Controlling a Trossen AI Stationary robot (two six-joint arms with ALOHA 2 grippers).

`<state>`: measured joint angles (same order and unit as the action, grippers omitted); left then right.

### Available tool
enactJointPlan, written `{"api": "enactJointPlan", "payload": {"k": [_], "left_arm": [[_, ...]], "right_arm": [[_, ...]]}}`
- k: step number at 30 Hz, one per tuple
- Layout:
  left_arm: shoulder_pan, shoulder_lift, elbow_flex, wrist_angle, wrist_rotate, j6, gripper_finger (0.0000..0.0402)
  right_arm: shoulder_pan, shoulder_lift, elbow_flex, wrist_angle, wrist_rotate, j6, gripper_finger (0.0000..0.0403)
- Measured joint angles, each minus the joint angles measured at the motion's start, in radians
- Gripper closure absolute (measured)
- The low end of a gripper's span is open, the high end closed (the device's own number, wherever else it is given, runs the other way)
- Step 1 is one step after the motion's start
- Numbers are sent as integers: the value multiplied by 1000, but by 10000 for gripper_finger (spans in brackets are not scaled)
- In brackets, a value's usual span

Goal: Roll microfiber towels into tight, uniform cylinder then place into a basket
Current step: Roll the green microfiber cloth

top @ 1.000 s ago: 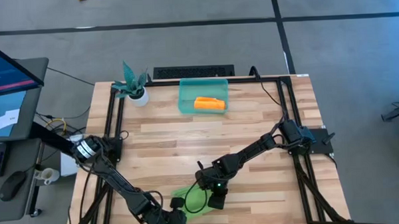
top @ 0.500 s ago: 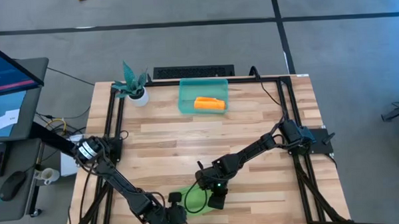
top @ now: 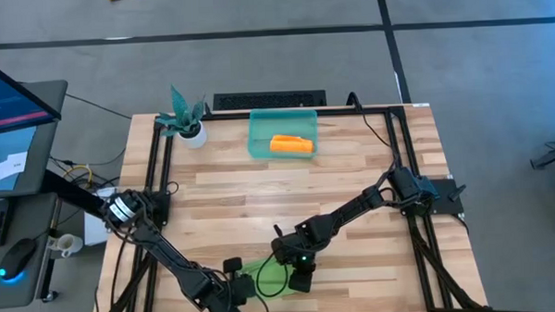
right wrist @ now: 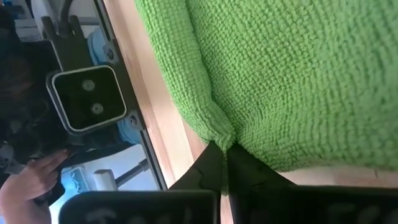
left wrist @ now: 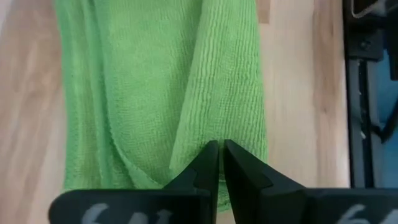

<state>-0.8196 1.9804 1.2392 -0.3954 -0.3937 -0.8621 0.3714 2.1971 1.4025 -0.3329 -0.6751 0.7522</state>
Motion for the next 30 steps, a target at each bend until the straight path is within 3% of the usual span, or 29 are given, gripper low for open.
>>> {"api": "enactJointPlan", "payload": {"k": [9, 22, 30], "left_arm": [[-5, 0, 0, 0, 50, -25, 386], [-5, 0, 0, -28, 75, 7, 386], [-5, 0, 0, -83, 71, -7, 386]], "right_arm": [[1, 0, 0, 28, 62, 41, 352], [-5, -1, 2, 38, 49, 29, 275], [-23, -48, -3, 7, 109, 11, 270]]}}
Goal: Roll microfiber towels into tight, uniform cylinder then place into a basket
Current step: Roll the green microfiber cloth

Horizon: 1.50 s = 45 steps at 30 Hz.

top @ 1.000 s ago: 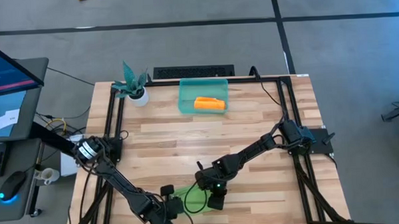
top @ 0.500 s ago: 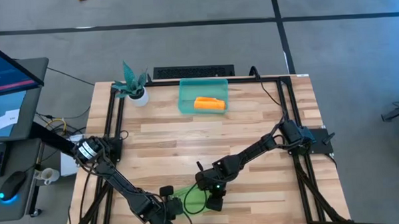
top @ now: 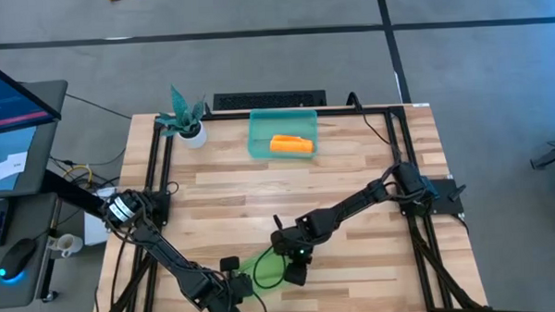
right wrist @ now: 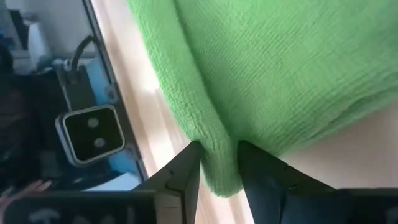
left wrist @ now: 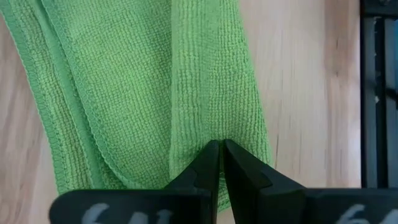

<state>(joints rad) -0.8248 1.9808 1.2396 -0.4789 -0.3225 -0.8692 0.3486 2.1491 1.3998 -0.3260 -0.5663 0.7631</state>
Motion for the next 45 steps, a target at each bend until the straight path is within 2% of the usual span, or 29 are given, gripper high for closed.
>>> {"api": "enactJointPlan", "payload": {"k": [9, 11, 15, 18, 22, 28, 35, 41, 45], "left_arm": [[-1, 0, 0, -8, -8, 9, 386], [-1, 0, 0, -10, -16, 10, 386], [-9, 0, 0, -12, -29, 9, 386], [-13, 0, -1, -12, -34, 10, 386], [-13, 0, -1, -12, -34, -14, 386], [-13, 0, -1, -8, -33, -34, 386], [-4, 1, -1, -11, -72, -27, 386], [34, 2, -2, -54, -157, 100, 386], [74, 2, -2, -52, -164, 158, 386]], "right_arm": [[18, -153, 1, -167, 194, -129, 273], [51, -197, -3, -217, 291, -180, 273], [143, -272, -66, -202, 503, -212, 279], [199, -295, -141, -92, 579, -214, 283], [243, -295, -215, 115, 588, -222, 285], [274, -278, -279, 367, 594, -325, 284], [245, -279, -284, 454, 597, -377, 285], [228, -279, -284, 446, 596, -380, 292], [225, -279, -284, 415, 596, -380, 314]]}}
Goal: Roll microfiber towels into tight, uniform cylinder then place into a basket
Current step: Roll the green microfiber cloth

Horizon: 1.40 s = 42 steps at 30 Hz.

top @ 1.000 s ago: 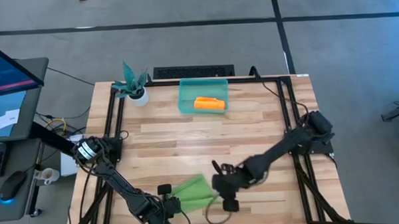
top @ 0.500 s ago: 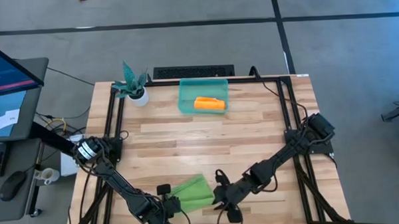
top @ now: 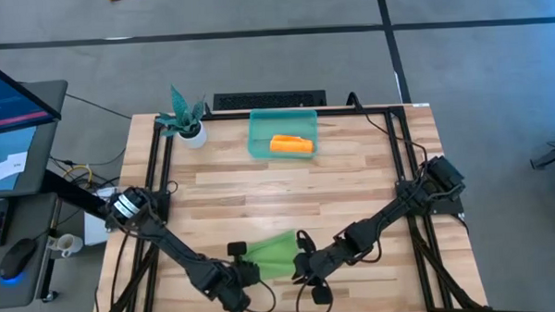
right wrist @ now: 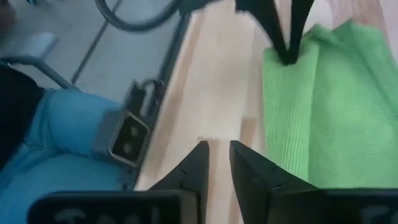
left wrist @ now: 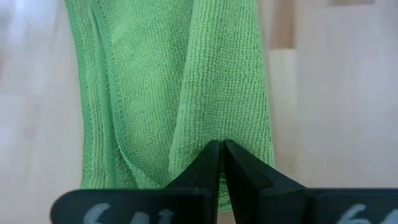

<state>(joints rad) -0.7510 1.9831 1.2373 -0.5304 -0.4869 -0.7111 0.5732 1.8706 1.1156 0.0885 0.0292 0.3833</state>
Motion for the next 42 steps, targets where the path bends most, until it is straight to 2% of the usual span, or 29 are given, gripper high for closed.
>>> {"api": "enactJointPlan", "payload": {"k": [13, 19, 25, 31, 42], "left_arm": [[78, 0, 0, 1, -9, 203, 386], [95, 0, 0, 7, -13, 289, 386], [114, 0, 0, 21, -26, 349, 386], [127, 0, 0, 27, -26, 355, 386], [127, 0, 1, 28, -26, 378, 386]], "right_arm": [[-16, 0, 0, -133, -1, 16, 397], [-32, 0, -31, -143, 14, 78, 385], [-55, 0, -73, -144, 25, 141, 397], [-59, 0, -74, -141, 29, 149, 393], [-85, 0, -74, -171, 115, 176, 397]]}}
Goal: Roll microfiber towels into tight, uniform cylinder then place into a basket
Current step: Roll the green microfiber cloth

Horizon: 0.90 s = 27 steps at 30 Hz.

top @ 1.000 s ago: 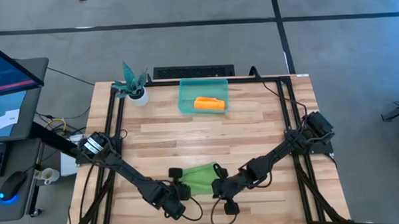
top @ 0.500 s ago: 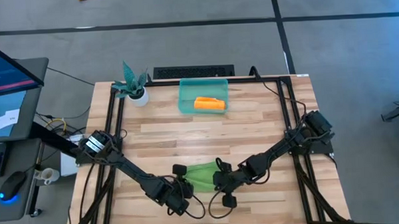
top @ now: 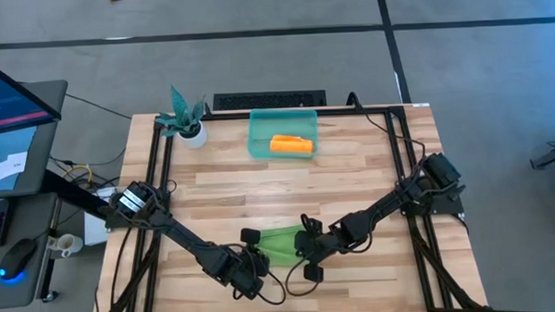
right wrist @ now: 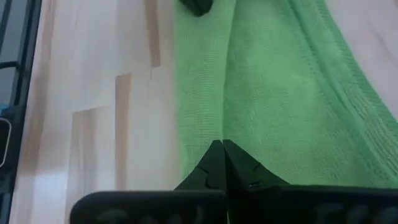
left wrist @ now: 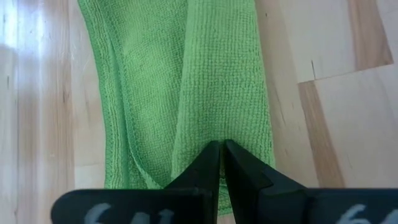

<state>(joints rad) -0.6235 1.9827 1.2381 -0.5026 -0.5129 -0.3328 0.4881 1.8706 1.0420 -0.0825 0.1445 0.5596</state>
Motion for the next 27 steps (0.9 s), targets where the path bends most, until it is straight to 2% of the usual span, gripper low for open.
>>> {"api": "enactJointPlan", "payload": {"k": [8, 15, 21, 27], "left_arm": [[0, -1, 0, 0, 0, -22, 386], [5, -1, 0, -2, 0, -27, 386], [18, -1, 1, -3, 1, -28, 386], [22, -1, 1, -3, 3, -29, 386]], "right_arm": [[3, -7, -1, -3, 15, 1, 393], [52, -60, 0, 17, 17, -7, 393], [104, 16, -1, 6, 6, 14, 392], [84, 43, -1, 7, -11, 27, 392]]}}
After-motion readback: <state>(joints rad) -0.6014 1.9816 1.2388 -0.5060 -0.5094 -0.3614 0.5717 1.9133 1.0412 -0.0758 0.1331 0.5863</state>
